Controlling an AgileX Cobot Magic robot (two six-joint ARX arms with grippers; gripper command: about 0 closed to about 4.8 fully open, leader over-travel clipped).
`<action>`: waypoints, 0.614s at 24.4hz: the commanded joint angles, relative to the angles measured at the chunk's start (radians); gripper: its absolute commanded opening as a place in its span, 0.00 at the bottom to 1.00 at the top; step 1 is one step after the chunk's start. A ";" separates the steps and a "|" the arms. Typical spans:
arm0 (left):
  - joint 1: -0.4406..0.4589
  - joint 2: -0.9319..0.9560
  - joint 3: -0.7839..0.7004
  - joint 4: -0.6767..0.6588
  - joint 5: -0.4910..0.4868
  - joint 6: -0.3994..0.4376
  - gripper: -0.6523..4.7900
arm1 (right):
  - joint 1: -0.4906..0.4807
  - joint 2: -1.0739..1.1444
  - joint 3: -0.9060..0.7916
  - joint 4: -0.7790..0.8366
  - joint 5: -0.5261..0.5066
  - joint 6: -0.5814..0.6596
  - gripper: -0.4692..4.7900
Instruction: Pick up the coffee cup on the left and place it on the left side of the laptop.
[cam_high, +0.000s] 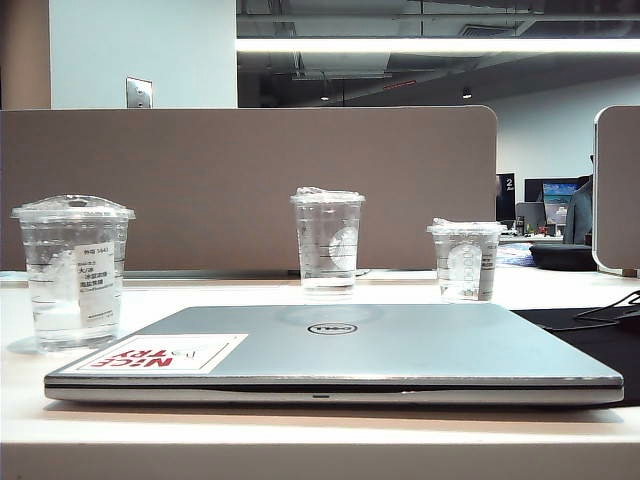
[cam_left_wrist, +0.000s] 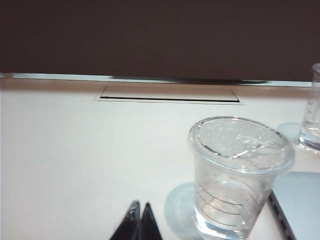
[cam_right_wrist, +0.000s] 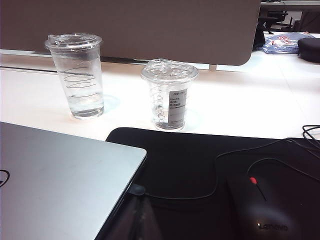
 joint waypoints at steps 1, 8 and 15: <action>0.001 0.001 0.003 -0.022 -0.013 0.006 0.11 | -0.002 -0.002 -0.004 0.018 0.002 0.000 0.08; 0.001 0.001 0.003 -0.010 -0.010 0.003 0.11 | -0.004 -0.002 -0.004 0.018 0.002 0.000 0.08; 0.001 0.001 0.003 -0.006 -0.010 0.003 0.11 | -0.108 -0.002 -0.004 0.018 0.001 0.000 0.08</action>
